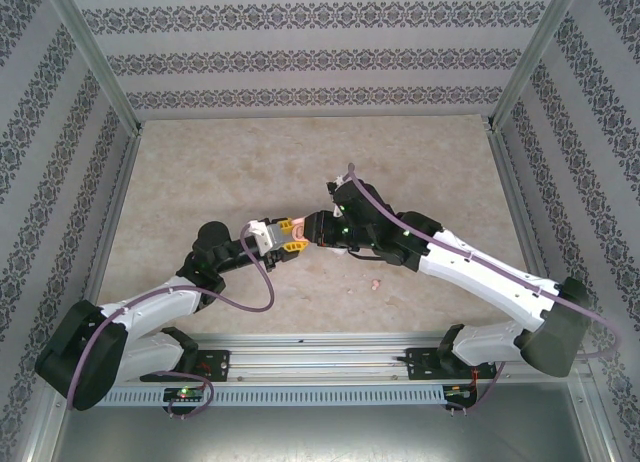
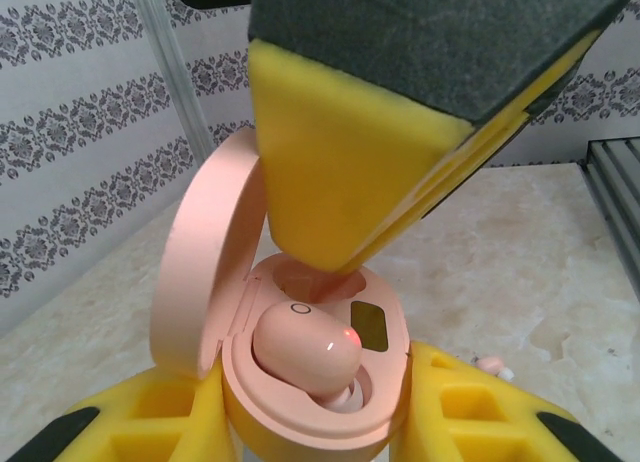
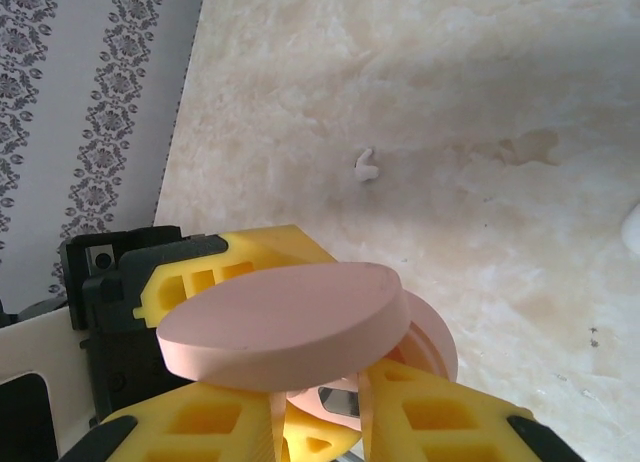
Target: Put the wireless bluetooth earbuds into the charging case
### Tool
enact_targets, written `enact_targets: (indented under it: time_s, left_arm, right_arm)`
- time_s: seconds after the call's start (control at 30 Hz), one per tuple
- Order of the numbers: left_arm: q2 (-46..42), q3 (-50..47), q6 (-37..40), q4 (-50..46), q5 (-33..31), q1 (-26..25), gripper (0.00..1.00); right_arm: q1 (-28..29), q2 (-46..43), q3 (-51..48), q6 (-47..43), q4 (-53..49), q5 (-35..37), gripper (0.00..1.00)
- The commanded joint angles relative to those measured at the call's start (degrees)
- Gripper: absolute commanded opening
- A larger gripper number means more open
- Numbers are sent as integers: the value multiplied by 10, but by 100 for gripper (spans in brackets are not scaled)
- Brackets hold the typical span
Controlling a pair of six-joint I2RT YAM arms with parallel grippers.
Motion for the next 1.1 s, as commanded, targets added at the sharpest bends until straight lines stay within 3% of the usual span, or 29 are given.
enact_targets:
  time_s: [0.0,0.17,0.73,1.07]
  left_arm:
    - [-9,2,25,-15,-9,-9,10]
    - [-6,10,21,-32,-8,-11,11]
    - [-11,25,8,-66,2,-10,12]
    - [-10,34,2,-86,14,-11,12]
  right_arm:
    - [12,12,23,-14,13,21,26]
    - [22,44,62,-16,-52,42,31]
    - [44,157,191,-38,-242,77,32]
    - [44,178,224,-50,-260,88,21]
